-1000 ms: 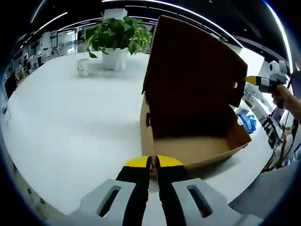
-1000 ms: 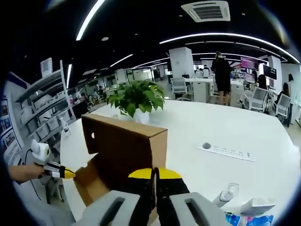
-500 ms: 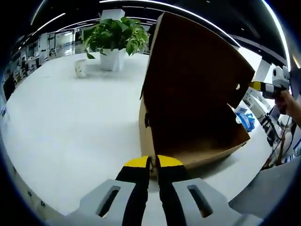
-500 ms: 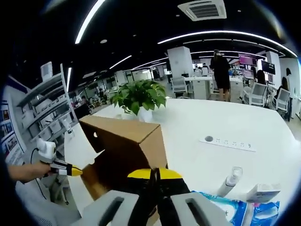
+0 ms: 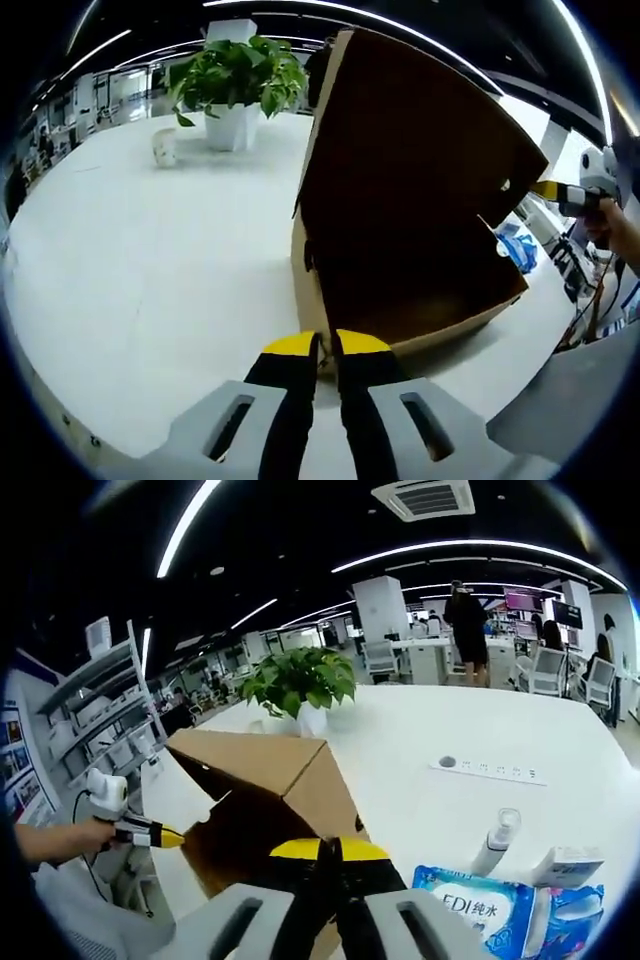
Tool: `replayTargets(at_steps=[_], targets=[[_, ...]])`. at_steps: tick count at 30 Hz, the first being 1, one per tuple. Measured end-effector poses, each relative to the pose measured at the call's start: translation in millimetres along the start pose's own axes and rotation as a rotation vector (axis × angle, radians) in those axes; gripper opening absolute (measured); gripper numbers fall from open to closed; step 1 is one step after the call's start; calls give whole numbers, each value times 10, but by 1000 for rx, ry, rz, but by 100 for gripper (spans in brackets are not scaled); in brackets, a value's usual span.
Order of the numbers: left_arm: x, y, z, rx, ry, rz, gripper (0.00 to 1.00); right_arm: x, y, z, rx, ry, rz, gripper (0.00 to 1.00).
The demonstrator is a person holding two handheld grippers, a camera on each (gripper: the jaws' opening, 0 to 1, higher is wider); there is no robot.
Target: Operate the shoe box by opening the lid, removing the specified soft item, and placing it in the target area until the item is outside and the box remains undamaged.
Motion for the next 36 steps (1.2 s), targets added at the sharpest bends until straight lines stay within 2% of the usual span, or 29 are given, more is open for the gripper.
replayTargets(at_steps=[6, 15, 18, 25, 36], targets=[[4, 34, -38, 0, -36, -5, 5, -37, 42, 60, 3, 0, -2, 0], [78, 185, -283, 51, -100, -1, 8, -60, 73, 161, -4, -8, -13, 0], [137, 225, -411, 83, -127, 16, 10, -69, 81, 201, -9, -11, -18, 0], [220, 247, -634, 114, -180, 35, 11, -102, 107, 343, -30, 1, -31, 1], [270, 212, -628, 110, -225, 50, 13, -137, 133, 533, -59, 44, -46, 1]])
Point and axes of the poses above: the point that each gripper's makers call its tool centre point, and the gripper's own axes: y roughly backward along the fingers, x roughly to its right, z roughly out of its underside, the point moved 2 cm from there along y, roughly backward along the fingers, and after that the axes turned 11 degrees about z, right-handed, at the moved point
